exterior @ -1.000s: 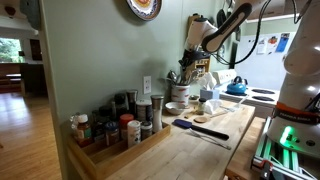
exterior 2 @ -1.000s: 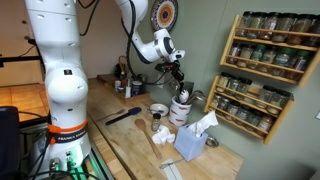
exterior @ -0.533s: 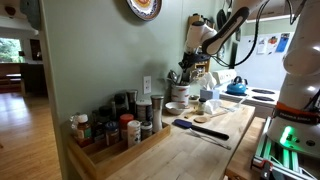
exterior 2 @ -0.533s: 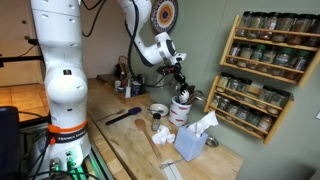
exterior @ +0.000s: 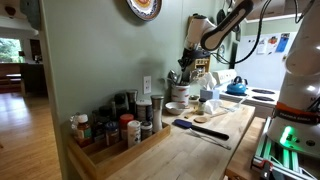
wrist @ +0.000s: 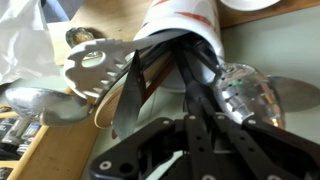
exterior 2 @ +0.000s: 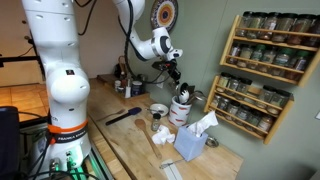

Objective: Put the silver spatula in the white bucket

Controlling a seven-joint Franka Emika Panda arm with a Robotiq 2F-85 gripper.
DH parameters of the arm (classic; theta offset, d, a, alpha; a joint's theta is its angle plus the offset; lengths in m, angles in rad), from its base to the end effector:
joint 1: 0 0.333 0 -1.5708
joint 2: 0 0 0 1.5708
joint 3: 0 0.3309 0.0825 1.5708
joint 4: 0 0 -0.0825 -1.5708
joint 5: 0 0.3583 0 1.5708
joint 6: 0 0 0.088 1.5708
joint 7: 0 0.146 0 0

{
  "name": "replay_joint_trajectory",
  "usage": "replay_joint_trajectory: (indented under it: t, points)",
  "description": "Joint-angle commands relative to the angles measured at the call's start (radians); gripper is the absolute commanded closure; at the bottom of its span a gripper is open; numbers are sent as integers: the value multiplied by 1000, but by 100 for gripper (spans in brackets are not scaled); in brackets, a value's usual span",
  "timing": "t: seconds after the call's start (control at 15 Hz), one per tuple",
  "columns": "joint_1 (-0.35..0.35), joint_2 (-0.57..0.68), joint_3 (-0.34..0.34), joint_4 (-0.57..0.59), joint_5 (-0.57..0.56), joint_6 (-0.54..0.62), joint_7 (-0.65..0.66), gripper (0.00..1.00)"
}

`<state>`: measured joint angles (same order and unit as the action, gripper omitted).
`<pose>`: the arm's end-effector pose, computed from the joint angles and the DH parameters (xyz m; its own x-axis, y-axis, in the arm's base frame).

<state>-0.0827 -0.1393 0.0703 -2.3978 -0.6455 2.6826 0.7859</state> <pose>0.5036 0.0027 0.4091 0.8311 -0.1897 0.5227 -0.3062 -0.9408 0.1453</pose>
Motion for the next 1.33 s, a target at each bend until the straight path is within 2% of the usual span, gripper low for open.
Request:
replay_joint_trajectory:
  t: [0.0,0.27,0.53,0.93,1.0,1.27]
  points:
    - [69,-174,-14,-121,255,-103,-267,60]
    - [99,-331,-5,-150,436,-336,-457,29]
    - [117,-473,14,-146,532,-553,-505,1]
    - [159,-650,71,-195,599,-692,-498,0]
    - [130,-574,72,-140,575,-662,-495,0]
    - [127,-592,79,-142,575,-667,-494,0]
